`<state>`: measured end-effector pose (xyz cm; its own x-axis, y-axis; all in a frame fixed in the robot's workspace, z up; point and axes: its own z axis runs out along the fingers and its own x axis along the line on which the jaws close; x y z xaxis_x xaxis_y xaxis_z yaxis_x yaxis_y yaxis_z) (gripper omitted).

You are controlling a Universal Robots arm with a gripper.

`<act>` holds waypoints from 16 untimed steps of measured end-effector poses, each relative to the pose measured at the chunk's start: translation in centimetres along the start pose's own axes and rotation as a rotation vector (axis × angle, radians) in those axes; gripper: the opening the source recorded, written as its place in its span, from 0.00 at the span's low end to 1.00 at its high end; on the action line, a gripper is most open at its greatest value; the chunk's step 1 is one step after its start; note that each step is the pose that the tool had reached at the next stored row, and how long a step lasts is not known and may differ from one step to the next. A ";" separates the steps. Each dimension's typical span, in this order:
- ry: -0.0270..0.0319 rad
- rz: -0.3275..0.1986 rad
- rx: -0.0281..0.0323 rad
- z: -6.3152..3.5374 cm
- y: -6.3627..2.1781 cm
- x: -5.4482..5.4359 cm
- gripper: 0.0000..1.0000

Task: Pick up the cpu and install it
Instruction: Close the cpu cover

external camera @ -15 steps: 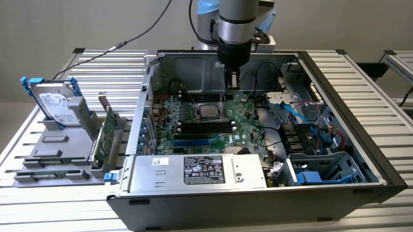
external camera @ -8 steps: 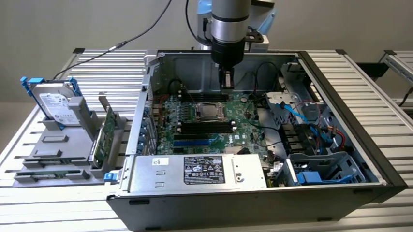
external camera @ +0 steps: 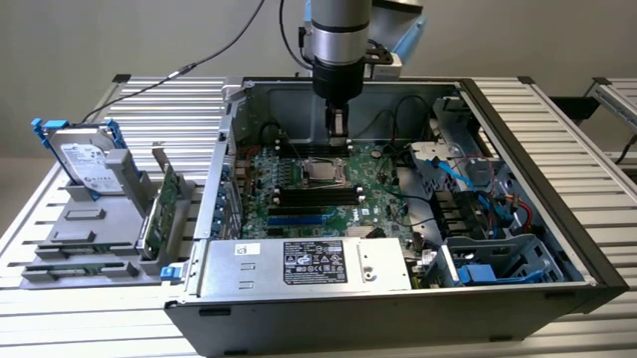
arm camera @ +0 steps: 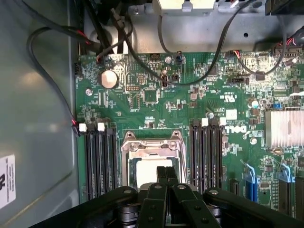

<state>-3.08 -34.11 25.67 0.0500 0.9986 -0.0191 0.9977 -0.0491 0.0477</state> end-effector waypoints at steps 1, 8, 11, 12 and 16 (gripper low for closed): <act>-0.0003 -0.001 0.0000 -0.02 -0.32 0.0 0.11; -0.0013 -0.006 -0.0002 -0.11 -2.43 -0.1 0.11; -0.0014 -0.010 -0.0003 -0.12 -3.21 -0.1 0.11; -0.0015 -0.012 -0.0004 -0.09 -3.40 -0.1 0.11; -0.0015 -0.021 -0.0005 0.38 -4.03 -0.1 0.11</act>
<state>-7.09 -34.01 25.10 0.0292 0.9993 -0.0216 0.9985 -0.0282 0.0478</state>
